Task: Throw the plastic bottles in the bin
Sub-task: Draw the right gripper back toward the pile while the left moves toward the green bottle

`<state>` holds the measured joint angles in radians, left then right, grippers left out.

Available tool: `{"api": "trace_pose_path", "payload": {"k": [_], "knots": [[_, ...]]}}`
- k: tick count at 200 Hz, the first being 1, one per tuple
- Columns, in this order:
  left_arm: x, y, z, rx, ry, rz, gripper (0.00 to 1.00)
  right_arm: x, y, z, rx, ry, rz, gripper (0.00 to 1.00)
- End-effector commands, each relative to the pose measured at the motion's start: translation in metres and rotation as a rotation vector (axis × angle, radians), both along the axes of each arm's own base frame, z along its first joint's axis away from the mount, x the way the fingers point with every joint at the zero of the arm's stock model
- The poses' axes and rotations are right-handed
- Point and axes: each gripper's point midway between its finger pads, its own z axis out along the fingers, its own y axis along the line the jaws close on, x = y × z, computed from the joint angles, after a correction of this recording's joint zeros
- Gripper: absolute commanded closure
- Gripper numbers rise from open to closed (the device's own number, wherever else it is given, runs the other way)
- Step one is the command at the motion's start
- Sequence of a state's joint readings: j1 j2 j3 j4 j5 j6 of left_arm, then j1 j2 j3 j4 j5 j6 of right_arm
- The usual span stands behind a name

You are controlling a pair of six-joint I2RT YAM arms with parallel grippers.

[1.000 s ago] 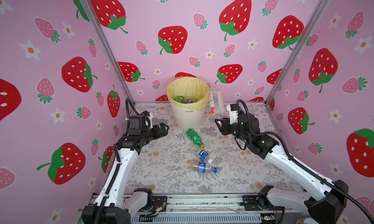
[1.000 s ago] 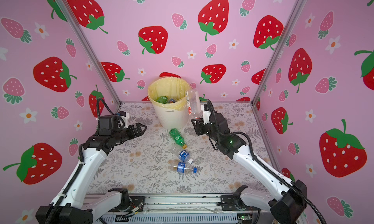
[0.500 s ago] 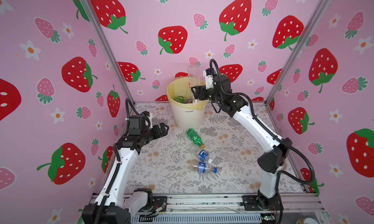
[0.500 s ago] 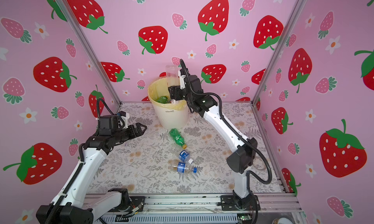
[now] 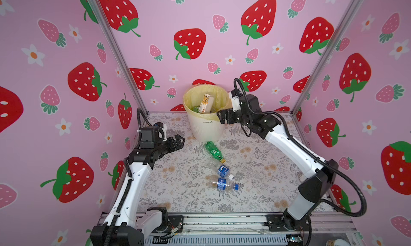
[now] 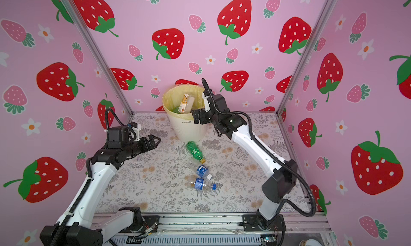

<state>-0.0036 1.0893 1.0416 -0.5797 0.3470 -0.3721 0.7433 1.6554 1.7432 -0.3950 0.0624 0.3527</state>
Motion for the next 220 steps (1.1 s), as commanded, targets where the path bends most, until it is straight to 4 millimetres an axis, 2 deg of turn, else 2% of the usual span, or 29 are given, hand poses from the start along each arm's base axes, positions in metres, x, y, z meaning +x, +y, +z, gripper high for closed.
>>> {"api": "trace_pose_path", "payload": {"k": [1,52,126,195,220], "knots": [[0.003,0.0,0.001,-0.016,-0.004,-0.003,0.01,-0.008,-0.024,0.009,0.002,-0.06,-0.056,0.01],[0.002,-0.001,0.0,-0.018,-0.001,-0.005,0.01,-0.026,-0.058,-0.026,-0.018,-0.026,-0.111,0.01],[0.004,-0.003,-0.004,-0.032,0.007,-0.009,0.01,-0.058,-0.087,-0.102,-0.032,0.113,-0.138,0.01],[0.004,-0.005,-0.007,-0.031,0.017,0.005,0.01,-0.082,-0.108,-0.13,-0.011,0.168,-0.16,0.01],[0.003,-0.011,-0.009,-0.019,0.03,0.007,0.01,-0.09,-0.117,-0.139,-0.012,0.178,-0.176,0.01]]}}
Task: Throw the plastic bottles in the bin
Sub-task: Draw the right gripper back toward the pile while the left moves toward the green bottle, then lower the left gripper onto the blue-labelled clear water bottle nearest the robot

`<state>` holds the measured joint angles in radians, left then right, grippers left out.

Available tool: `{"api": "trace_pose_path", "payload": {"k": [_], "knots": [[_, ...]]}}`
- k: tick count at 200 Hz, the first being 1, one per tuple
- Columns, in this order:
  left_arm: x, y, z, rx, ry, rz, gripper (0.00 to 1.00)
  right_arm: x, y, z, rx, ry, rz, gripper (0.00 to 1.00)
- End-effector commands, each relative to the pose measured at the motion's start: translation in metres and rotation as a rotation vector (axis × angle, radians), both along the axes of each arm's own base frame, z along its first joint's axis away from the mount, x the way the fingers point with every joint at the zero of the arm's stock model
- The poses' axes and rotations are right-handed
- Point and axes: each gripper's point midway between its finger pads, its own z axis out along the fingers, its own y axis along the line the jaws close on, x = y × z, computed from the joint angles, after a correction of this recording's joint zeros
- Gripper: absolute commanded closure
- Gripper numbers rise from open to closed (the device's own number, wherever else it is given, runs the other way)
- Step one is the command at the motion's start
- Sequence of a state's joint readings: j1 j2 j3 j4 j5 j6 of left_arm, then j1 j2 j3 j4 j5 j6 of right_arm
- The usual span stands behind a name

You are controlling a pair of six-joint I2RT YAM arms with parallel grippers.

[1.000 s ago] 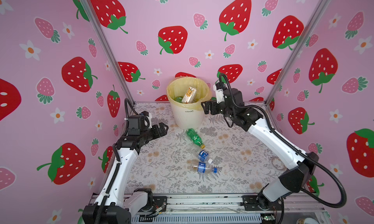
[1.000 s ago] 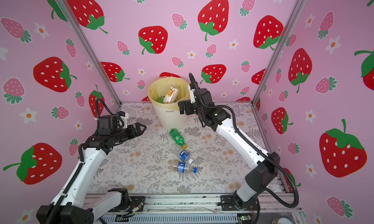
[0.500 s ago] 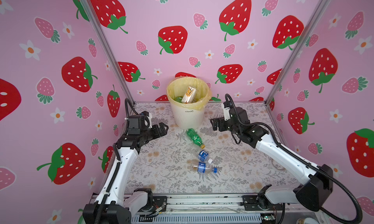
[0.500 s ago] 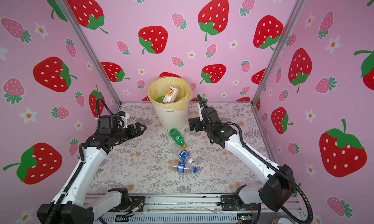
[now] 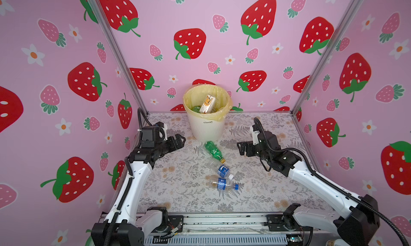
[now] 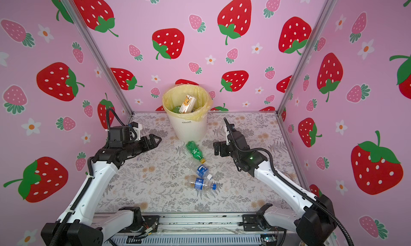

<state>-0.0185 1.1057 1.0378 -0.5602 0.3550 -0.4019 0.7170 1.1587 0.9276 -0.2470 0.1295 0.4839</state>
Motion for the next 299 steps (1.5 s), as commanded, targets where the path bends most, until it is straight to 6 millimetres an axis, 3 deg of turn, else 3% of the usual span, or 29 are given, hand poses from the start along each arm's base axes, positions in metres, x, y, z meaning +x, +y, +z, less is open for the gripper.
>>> {"api": "trace_pose_path", "payload": {"k": [1,87,136,179,258,299], "knots": [[0.0,-0.006,-0.007,0.008,0.02,0.008,0.01,-0.004,-0.009,-0.003,0.028,0.003,-0.032,0.01],[-0.031,-0.045,-0.021,-0.015,0.047,0.036,0.01,-0.019,-0.025,-0.029,0.034,0.032,-0.059,0.01],[-0.059,-0.05,-0.04,0.01,0.053,0.18,0.01,-0.027,-0.032,-0.031,0.047,0.023,-0.062,0.01],[-0.079,-0.053,-0.055,-0.011,0.096,0.26,0.01,-0.038,-0.041,-0.044,0.063,0.039,-0.072,0.01],[-0.103,-0.09,-0.084,0.024,0.143,0.205,0.01,-0.067,-0.064,-0.065,0.061,0.078,-0.082,0.01],[-0.113,-0.104,-0.09,0.069,0.134,0.197,0.01,-0.074,-0.074,-0.065,0.08,0.067,-0.105,0.01]]}}
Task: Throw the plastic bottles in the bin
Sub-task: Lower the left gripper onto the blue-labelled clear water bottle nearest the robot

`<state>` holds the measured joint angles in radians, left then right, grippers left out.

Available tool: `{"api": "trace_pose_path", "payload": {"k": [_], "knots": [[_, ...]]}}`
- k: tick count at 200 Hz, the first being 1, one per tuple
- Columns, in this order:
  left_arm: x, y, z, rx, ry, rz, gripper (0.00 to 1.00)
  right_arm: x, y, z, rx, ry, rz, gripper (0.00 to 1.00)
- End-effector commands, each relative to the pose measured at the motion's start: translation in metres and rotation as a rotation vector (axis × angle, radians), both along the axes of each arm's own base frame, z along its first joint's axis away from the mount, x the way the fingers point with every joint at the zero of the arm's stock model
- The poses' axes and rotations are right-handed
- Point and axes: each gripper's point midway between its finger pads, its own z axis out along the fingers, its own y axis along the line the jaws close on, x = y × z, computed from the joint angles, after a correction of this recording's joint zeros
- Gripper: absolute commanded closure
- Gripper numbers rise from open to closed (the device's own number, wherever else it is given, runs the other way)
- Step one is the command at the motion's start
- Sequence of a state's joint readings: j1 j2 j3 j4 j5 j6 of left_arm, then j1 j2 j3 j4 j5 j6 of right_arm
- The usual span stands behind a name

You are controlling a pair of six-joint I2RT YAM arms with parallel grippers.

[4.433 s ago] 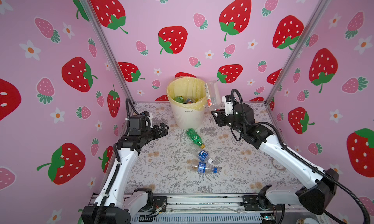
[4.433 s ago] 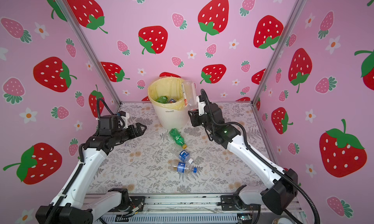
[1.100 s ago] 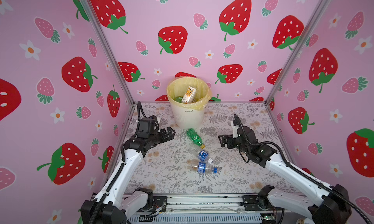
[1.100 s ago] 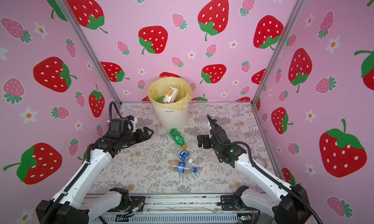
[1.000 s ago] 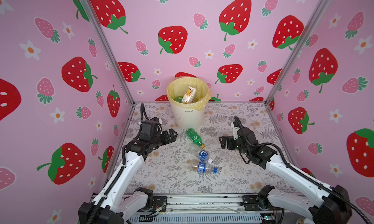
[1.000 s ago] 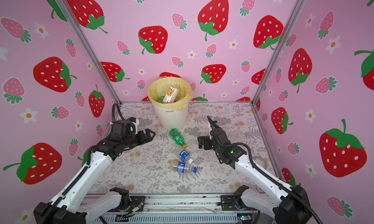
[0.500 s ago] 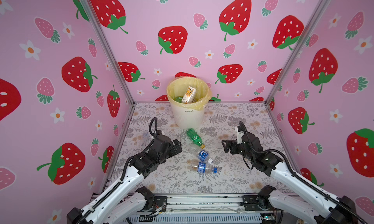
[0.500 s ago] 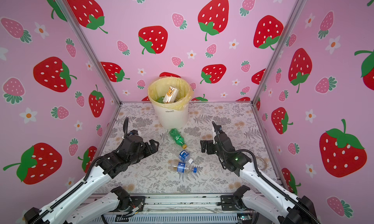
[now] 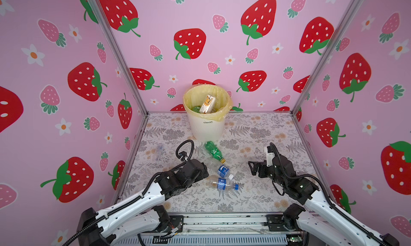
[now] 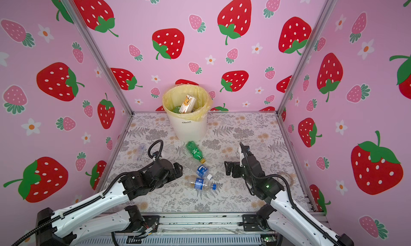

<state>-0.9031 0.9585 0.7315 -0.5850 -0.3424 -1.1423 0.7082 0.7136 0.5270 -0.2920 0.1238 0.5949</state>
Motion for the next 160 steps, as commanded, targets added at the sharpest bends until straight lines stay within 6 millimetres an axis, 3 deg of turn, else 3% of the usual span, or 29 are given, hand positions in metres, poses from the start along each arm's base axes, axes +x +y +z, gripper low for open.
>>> {"api": "trace_pose_path", "payload": {"k": [1,84,160], "knots": [[0.002,0.002,0.0,0.027,-0.027,0.068,0.01,-0.005,-0.012,-0.009,-0.007,0.023,-0.041,0.01],[-0.008,-0.044,-0.023,0.018,0.037,0.047,0.01,-0.018,-0.023,-0.011,0.048,0.019,-0.068,0.01],[-0.016,-0.086,-0.04,-0.009,0.089,0.041,0.0,-0.018,-0.028,-0.01,0.048,0.014,-0.095,0.01]]}}
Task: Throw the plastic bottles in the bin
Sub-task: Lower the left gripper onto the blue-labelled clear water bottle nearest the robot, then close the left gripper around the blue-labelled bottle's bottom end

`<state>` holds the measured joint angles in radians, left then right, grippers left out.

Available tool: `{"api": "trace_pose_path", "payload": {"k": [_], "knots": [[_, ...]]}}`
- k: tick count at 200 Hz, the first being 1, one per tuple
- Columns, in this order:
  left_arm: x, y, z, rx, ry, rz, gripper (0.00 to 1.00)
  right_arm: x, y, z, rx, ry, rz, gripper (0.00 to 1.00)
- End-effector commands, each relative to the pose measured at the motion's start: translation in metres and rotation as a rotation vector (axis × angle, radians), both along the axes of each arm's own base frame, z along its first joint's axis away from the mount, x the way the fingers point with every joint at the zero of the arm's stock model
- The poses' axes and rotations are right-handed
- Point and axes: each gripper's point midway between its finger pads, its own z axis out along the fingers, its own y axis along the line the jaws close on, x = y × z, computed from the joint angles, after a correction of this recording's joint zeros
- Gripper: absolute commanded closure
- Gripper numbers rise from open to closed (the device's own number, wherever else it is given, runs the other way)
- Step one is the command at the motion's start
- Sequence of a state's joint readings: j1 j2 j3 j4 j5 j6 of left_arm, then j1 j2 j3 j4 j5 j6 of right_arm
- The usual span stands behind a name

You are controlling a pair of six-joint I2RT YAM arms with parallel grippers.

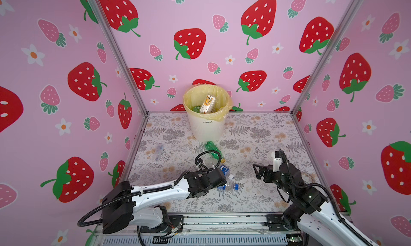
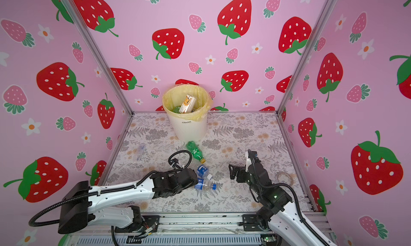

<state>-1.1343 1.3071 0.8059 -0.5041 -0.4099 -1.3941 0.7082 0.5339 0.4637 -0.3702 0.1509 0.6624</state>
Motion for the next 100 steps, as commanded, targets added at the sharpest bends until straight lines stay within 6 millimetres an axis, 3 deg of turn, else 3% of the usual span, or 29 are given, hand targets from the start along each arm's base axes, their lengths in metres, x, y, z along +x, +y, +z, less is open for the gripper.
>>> {"api": "trace_pose_path", "payload": {"k": [1,100], "knots": [[0.005,-0.017,0.01,-0.056,-0.02,0.04,0.0,0.0,-0.008,-0.009,-0.014,0.024,-0.037,0.01],[-0.005,-0.025,-0.032,-0.079,0.094,0.096,0.05,0.0,-0.009,-0.01,-0.02,0.023,-0.046,0.01]]}}
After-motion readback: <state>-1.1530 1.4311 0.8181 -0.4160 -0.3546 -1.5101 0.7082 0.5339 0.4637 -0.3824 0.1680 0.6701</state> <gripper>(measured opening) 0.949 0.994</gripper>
